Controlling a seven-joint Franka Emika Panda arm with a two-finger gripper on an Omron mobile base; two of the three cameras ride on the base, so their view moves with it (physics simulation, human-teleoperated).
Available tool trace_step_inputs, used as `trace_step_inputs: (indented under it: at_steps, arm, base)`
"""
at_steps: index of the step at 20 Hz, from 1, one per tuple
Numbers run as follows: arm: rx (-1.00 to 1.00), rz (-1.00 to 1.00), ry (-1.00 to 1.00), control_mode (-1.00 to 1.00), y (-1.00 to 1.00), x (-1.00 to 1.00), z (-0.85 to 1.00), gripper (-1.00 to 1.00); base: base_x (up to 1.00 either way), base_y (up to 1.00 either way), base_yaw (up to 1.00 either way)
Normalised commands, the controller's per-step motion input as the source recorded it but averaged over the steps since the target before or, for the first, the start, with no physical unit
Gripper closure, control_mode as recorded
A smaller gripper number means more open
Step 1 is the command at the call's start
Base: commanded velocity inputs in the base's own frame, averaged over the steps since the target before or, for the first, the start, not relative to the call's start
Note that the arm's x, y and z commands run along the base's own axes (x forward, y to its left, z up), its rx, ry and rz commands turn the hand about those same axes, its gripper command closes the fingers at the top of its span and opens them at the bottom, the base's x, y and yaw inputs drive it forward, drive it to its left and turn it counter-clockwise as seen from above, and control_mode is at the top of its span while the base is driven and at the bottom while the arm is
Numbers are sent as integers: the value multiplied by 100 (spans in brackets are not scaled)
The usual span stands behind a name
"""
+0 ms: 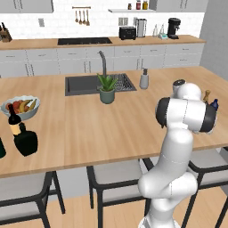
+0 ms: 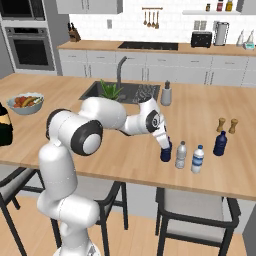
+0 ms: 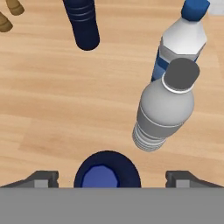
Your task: Move the plastic bottles in the middle to the plastics group, and the glass bottles in the middle to the glass group.
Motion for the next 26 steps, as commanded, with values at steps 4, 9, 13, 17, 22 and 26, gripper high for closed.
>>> trace_step_inputs:
  at_steps: [4, 9, 13, 17, 22, 26]
  arm:
    - [0, 0, 0, -100, 0, 0, 0, -100]
    - [0, -1, -1, -100, 0, -4, 31, -100]
    - [0, -5, 0, -100, -1, -1, 54, -100]
    - [0, -5, 0, -100, 0, 0, 56, -100]
    - [0, -2, 0, -100, 1, -16, 42, -100]
    - [1, 10, -1, -100, 36, -54, 14, -100]
  base:
    - [0, 0, 0]
    - [0, 0, 0]
    - [0, 0, 0]
    - [0, 0, 0]
    - [0, 0, 0]
    - [0, 0, 0]
